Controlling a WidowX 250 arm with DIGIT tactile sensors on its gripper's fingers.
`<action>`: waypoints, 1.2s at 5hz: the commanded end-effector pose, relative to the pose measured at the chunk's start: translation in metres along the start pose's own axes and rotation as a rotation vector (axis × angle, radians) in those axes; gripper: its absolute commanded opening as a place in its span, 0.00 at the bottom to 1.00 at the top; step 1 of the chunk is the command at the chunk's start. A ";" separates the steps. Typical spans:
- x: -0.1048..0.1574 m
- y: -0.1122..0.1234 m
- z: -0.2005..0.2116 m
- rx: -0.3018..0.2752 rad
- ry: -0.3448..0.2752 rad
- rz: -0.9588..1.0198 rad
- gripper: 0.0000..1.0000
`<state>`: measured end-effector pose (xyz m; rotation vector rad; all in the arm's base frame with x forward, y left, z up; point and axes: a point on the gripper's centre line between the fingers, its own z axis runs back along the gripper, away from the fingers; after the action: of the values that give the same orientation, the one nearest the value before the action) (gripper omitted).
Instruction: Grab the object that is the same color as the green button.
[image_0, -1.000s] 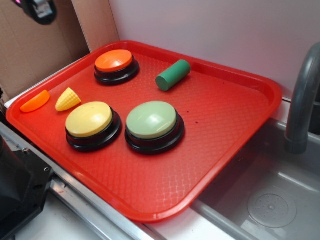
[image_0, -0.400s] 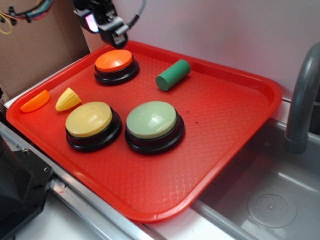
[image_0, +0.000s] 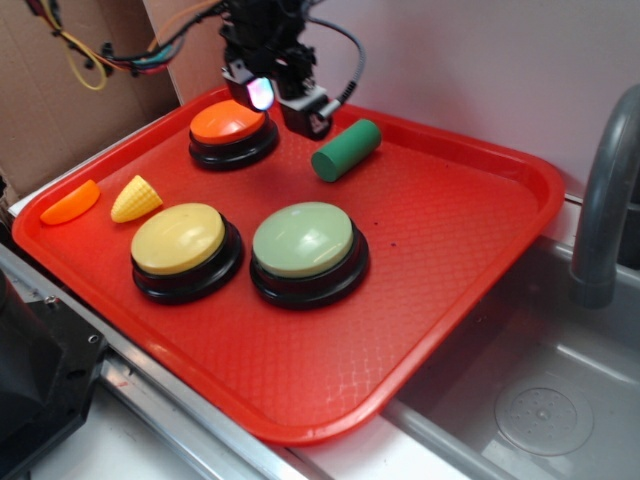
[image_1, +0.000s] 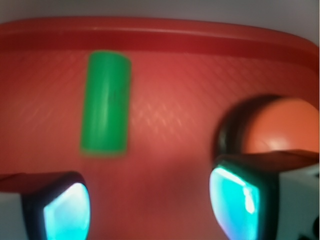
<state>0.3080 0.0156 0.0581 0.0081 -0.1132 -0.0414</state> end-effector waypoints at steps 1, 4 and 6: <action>0.036 -0.021 -0.022 -0.020 -0.043 -0.100 1.00; 0.033 -0.019 -0.028 -0.014 0.017 -0.172 0.00; 0.000 -0.022 0.042 -0.016 0.014 -0.259 0.00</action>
<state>0.2962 -0.0052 0.0814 -0.0031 -0.0284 -0.2847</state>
